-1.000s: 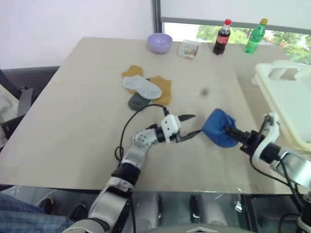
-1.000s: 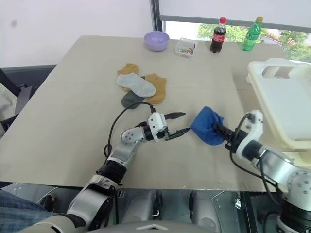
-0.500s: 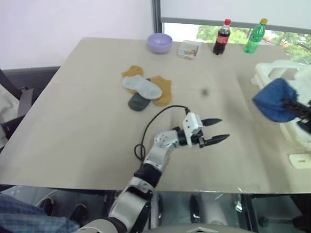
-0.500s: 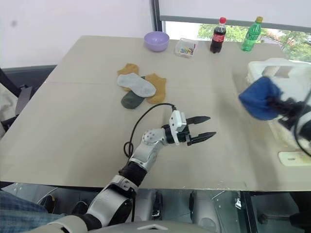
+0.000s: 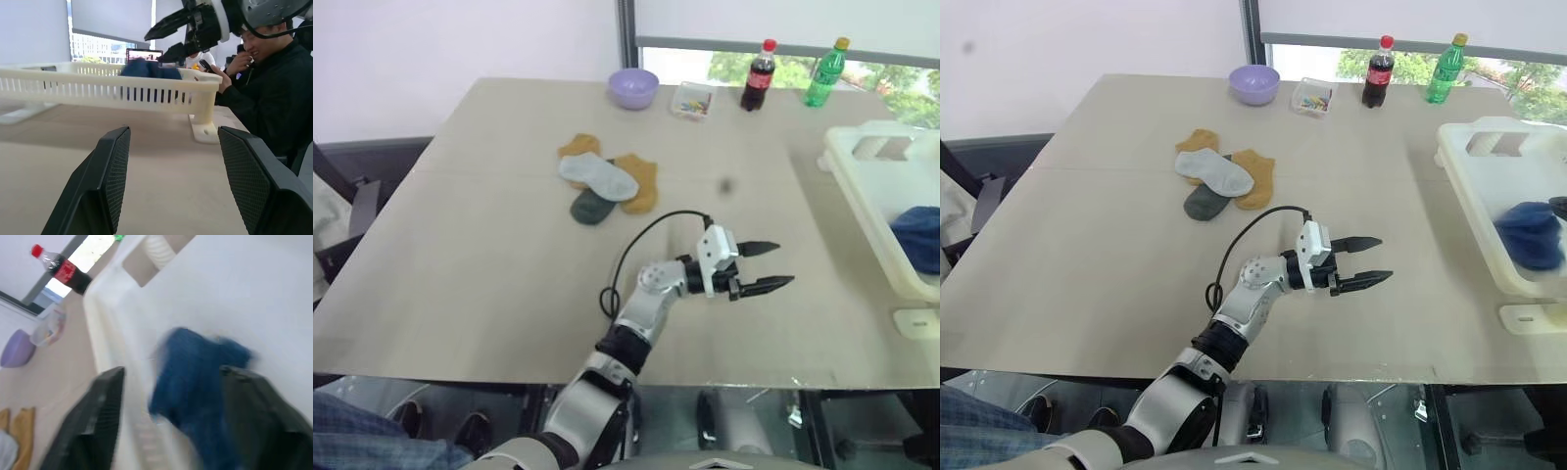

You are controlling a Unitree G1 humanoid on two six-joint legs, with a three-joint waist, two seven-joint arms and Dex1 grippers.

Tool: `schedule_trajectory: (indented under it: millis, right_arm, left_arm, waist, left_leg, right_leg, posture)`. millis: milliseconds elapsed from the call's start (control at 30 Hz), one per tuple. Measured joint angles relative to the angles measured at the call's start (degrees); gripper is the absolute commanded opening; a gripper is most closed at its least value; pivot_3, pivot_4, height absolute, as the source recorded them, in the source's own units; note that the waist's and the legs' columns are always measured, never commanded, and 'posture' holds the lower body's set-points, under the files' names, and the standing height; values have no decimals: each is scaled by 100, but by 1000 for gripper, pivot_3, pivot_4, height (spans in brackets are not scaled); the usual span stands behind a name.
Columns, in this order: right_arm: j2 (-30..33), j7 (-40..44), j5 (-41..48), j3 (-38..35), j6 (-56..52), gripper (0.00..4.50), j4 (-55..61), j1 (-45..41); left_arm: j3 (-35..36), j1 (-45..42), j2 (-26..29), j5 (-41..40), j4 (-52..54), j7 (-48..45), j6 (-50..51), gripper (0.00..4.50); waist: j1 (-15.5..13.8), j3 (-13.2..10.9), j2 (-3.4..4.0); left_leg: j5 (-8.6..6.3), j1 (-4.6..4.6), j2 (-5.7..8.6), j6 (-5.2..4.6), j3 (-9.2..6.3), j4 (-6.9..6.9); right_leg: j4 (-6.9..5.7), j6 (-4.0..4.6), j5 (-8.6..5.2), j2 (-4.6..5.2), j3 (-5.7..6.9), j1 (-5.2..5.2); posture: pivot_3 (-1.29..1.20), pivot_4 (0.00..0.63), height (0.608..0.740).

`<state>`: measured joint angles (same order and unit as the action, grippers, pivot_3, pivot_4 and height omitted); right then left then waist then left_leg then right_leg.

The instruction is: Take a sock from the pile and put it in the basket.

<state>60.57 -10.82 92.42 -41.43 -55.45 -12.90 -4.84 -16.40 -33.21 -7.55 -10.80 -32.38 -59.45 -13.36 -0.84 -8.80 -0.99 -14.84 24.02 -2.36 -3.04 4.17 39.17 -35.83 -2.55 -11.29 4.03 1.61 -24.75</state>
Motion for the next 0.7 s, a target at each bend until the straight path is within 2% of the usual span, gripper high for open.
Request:
schedule_trajectory:
  millis: [200, 267, 400, 500, 700]
  right_arm:
    - [0, 1130, -1615, -5, 479, 4158, 177, 110]
    - [-106, 1522, -1782, -149, 595, 4158, 662, 170]
    - [-559, 2187, -2669, -41, 1322, 4158, 2439, 449]
    - [-1287, 2464, -3045, 529, 1746, 4158, 3714, 581]
    - [-1993, 2969, -4051, 2273, 2081, 4158, 4847, 1221]
  left_arm:
    - [38, -37, 192, 6, 14, -28, 6, 3064]
    - [83, -32, 352, 7, 39, -27, 35, 3064]
    - [100, 186, 862, 51, 475, -16, 151, 3064]
    - [245, 500, 1224, -21, 932, -16, 389, 3064]
    - [355, 1247, 1964, 174, 1980, 375, 668, 3064]
  waist:
    - [-3, 7, 14]
    - [20, 9, 19]
    - [18, 11, 23]
    - [11, 8, 19]
    - [5, 10, 21]
  left_leg:
    - [-7, 7, 2, -11, 2, 0]
    - [-7, 2, -1, -12, 0, -1]
    - [-7, -7, -17, -11, -3, -3]
    - [-7, -8, -28, -11, -2, -1]
    - [-8, -6, -26, -10, 7, -1]
  right_leg:
    - [6, -6, -3, 0, -2, -4]
    - [4, -7, -4, -6, -5, -4]
    - [0, -8, -5, -20, -4, -2]
    - [-2, -7, -5, -26, -2, -1]
    - [0, 3, 1, 0, -4, -1]
  posture:
    - [0, 150, 736]
    - [0, 150, 736]
    - [0, 150, 736]
    - [0, 150, 736]
    - [0, 150, 736]
